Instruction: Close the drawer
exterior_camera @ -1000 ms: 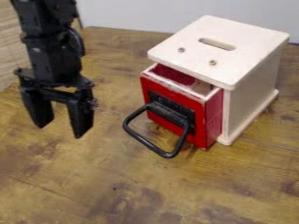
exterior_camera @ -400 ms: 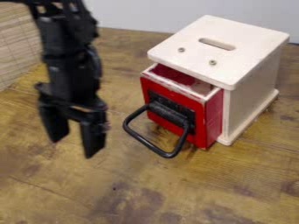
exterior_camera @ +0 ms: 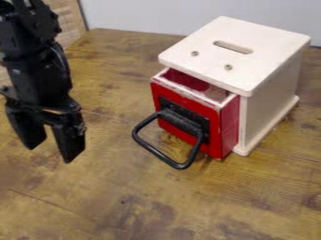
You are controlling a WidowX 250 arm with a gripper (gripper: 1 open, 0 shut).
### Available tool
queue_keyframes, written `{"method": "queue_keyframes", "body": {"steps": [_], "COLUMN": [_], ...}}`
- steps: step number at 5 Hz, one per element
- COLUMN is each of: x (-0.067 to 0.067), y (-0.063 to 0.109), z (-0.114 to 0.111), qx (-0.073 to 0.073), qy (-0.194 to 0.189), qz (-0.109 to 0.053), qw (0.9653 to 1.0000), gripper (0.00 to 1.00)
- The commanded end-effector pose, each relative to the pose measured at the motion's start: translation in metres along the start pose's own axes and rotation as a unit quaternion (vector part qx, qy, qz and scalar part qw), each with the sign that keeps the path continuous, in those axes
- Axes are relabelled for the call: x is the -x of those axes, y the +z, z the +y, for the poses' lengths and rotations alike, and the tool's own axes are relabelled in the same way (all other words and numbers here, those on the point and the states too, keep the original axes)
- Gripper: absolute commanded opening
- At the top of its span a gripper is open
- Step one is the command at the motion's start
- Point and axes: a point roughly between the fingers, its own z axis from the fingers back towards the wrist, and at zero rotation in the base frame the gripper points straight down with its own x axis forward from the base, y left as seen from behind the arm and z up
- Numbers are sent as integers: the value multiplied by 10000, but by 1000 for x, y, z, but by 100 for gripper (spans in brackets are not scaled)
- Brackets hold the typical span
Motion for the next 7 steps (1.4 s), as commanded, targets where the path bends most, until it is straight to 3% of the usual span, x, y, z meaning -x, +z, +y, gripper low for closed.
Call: {"method": "queue_keyframes", "body": {"steps": [1,3,5,6,7], "x": [-18,-24,-28,-23,-22], "y": [7,4,28,33,36], "z": [-1,-8,1,-12,-13], "qx": [-49,-94,-85,-125,-76], "qy": [-38,-784,-330,-677,-325], "qz": [-329,-373,-302,-273,-278], "qw": [9994,9962,9990,9973,9991], "gripper": [100,100,100,100,100]}}
